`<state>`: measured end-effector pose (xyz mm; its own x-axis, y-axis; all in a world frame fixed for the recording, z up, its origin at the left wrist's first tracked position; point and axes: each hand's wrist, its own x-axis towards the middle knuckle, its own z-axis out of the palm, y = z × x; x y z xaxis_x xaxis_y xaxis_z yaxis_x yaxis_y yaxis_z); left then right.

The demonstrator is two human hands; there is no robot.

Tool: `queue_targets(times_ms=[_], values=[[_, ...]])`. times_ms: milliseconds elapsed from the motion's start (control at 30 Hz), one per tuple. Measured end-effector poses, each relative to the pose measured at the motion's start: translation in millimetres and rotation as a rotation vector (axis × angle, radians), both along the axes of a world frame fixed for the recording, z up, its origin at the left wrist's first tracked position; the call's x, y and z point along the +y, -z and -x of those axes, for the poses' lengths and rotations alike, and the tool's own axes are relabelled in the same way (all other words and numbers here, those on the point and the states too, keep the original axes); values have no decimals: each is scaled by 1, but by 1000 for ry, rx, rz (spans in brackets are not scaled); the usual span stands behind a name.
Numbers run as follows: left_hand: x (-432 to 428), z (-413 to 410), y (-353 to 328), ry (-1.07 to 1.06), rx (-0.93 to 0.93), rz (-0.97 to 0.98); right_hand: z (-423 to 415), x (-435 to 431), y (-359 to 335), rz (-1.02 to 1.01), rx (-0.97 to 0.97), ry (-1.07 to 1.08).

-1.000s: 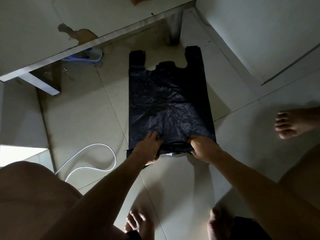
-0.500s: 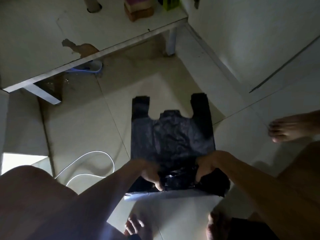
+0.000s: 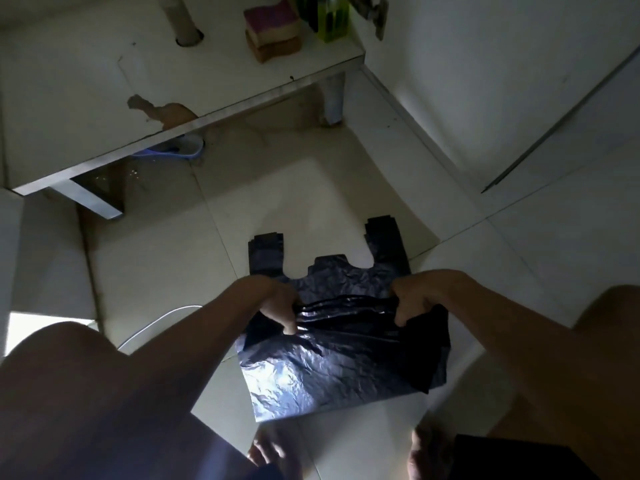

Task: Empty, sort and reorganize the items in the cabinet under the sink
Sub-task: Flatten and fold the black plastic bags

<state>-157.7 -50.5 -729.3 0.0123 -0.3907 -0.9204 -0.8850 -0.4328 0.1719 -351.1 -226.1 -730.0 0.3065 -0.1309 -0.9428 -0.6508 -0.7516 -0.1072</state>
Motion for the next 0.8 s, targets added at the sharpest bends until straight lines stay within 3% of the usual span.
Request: queue_targets(times_ms=[167,233,367,533,667,800], values=[[6,-9,-1,-115,42,93,-6,5,-6,-79,-36,160],[9,-8,5,-149,79,133,-3,17,2,-82,-113,119],[11,-11,11,-203,102,198,4,42,24,206,-378,-175],[23,-17,25,-311,153,229,3,55,48,450,-606,-217],[34,-14,35,-250,90,253,-3,47,40,275,-464,-131],[36,-19,48,-259,74,347,-1,46,42,219,-514,-107]])
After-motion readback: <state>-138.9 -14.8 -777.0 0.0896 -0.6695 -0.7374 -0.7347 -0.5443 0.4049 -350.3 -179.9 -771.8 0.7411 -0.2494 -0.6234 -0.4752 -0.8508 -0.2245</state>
